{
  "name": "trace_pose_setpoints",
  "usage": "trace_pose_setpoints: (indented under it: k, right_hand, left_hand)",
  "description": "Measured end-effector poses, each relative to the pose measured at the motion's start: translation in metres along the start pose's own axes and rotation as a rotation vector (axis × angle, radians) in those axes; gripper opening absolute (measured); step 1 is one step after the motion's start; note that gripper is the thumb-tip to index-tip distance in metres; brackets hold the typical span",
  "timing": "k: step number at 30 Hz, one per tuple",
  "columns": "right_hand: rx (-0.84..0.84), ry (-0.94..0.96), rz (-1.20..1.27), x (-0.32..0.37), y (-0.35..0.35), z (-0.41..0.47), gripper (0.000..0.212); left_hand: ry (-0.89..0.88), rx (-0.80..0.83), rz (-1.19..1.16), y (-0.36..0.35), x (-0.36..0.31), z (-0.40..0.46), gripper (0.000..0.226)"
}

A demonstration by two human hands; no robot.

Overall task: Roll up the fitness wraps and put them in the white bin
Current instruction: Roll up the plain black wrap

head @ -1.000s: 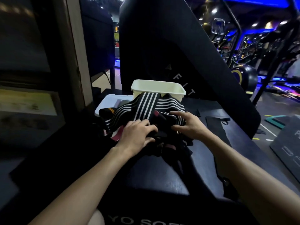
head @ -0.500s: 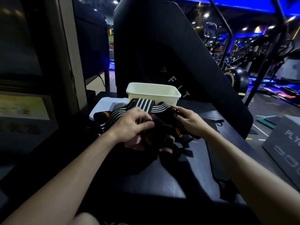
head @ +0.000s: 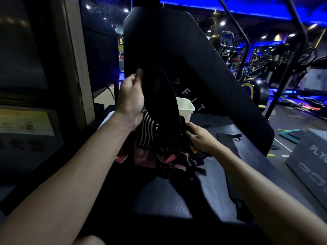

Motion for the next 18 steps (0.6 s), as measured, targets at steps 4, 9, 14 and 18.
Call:
trace_pose_setpoints:
  k: [4,9,14,18]
  right_hand:
    - [-0.027,-0.043,-0.193,-0.008,-0.002,0.003,0.034]
    - [-0.052,0.019,-0.035,0.013,0.017,-0.014,0.075]
    - [0.119,0.292,0.336,0.074,0.032,-0.046,0.032]
    - [-0.063,0.313,0.714,0.089,0.065,-0.053,0.019]
  left_hand:
    - [0.033,-0.111,-0.225,0.002,-0.013,0.013,0.026]
    - [0.029,-0.042,-0.152,-0.014,-0.024,0.011,0.037]
    - [0.136,0.136,-0.323,-0.05,-0.021,-0.008,0.038]
    - [0.151,0.223,-0.378,-0.076,-0.028,-0.017,0.047]
Point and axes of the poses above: each hand's wrist, its own z-axis towards the middle knuckle, its own y-axis out of the back of the hand, x = y × z, the point moved 9 cm from there along z, towards the middle knuckle, and after that the axes turned 12 degrees about -y, right-handed, at the moved point
